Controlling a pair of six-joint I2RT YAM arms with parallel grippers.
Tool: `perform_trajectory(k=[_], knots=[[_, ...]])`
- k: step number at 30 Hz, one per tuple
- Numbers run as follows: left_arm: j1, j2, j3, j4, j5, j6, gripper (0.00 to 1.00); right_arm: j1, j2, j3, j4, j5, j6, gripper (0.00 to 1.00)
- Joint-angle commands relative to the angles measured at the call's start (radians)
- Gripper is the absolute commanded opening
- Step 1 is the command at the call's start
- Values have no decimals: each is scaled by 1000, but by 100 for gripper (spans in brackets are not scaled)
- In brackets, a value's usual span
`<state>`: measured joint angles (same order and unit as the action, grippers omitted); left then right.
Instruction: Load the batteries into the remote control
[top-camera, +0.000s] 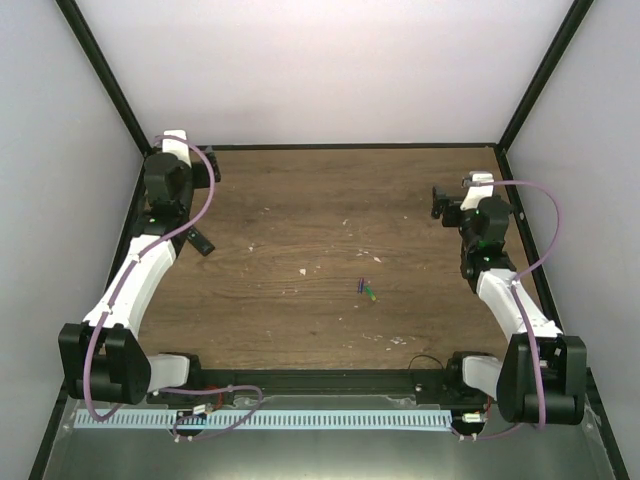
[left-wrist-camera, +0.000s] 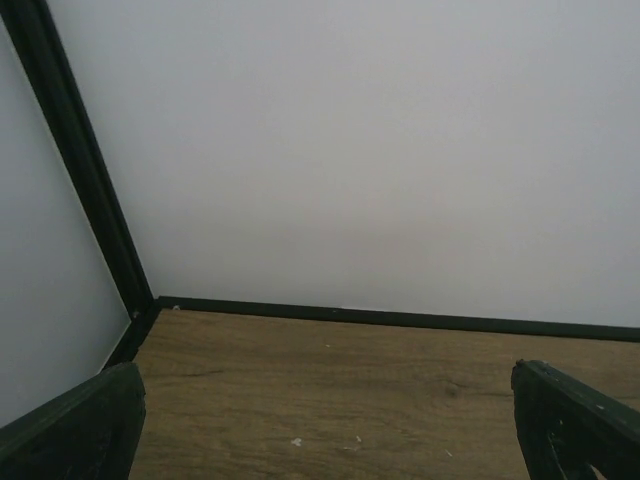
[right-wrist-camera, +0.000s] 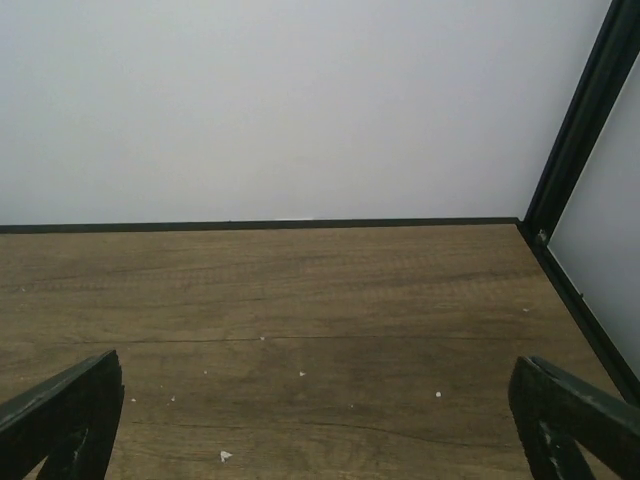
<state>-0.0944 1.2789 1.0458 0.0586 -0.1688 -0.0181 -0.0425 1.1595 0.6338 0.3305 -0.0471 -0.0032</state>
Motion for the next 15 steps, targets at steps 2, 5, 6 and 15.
perform_trajectory(k=[2,5,6,15], knots=[[14,-10,19,3,-145,-139,100,-10,-25,27,-16,25,-4,100],[43,-30,17,-43,-321,-288,100,-10,-24,30,-16,32,-8,100],[53,-41,5,-57,-408,-364,100,-10,-22,34,-25,30,-9,100],[125,32,96,-181,-146,-218,100,-10,31,155,-231,-14,-34,100]])
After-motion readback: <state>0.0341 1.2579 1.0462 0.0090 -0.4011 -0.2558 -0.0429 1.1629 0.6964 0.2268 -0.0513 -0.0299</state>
